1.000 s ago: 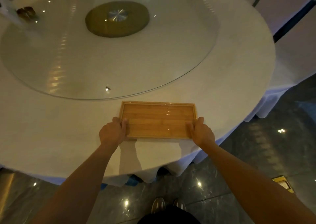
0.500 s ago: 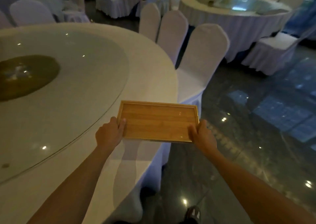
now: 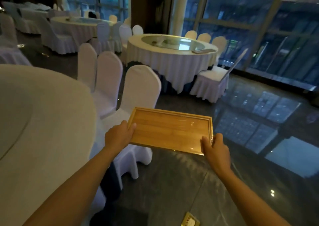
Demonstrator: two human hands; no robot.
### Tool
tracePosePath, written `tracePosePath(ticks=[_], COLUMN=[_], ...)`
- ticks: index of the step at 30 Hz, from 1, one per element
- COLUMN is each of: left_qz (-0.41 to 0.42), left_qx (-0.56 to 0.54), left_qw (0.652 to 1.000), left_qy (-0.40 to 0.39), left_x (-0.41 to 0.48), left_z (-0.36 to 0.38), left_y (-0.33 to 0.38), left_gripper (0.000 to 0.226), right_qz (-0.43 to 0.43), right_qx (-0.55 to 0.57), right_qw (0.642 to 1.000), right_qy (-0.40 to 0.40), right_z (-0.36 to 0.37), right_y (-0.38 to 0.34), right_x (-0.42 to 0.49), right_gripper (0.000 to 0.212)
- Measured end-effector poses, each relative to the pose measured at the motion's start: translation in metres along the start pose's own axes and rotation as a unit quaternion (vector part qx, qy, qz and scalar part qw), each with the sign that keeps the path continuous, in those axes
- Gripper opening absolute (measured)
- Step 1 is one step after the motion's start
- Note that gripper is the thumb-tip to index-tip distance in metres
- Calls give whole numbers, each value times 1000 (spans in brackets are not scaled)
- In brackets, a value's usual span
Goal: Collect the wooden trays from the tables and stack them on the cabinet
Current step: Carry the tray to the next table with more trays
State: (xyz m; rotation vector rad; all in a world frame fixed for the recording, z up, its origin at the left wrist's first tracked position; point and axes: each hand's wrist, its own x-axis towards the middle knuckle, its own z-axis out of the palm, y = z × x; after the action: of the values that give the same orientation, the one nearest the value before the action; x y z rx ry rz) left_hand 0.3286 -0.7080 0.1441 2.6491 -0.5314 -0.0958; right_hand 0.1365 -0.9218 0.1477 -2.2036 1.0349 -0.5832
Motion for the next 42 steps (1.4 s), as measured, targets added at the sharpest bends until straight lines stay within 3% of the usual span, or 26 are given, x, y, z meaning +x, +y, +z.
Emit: tracePosePath(ticks=[6, 22, 31, 38, 42], left_qz=[45, 81, 38, 22, 16], left_qx=[-58, -15, -19, -23, -14], left_qw=[997, 996, 998, 996, 997], left_qy=[-15, 20, 43, 78, 76], left_x=[122, 552, 786, 975, 1078], left_z=[51, 129, 208, 223, 243], left_y=[101, 308, 403, 493, 526], left_gripper=[48, 51, 51, 44, 42], right_qz=[30, 53, 19, -20, -2], right_qx=[3, 23, 41, 70, 30], right_qw=[999, 998, 999, 997, 999], right_qy=[21, 37, -5, -12, -17], right_z=[-8, 36, 84, 100, 126], right_y=[43, 50, 70, 48, 46], right_x=[144, 615, 889, 1120, 1231], right_gripper=[22, 24, 26, 35, 37])
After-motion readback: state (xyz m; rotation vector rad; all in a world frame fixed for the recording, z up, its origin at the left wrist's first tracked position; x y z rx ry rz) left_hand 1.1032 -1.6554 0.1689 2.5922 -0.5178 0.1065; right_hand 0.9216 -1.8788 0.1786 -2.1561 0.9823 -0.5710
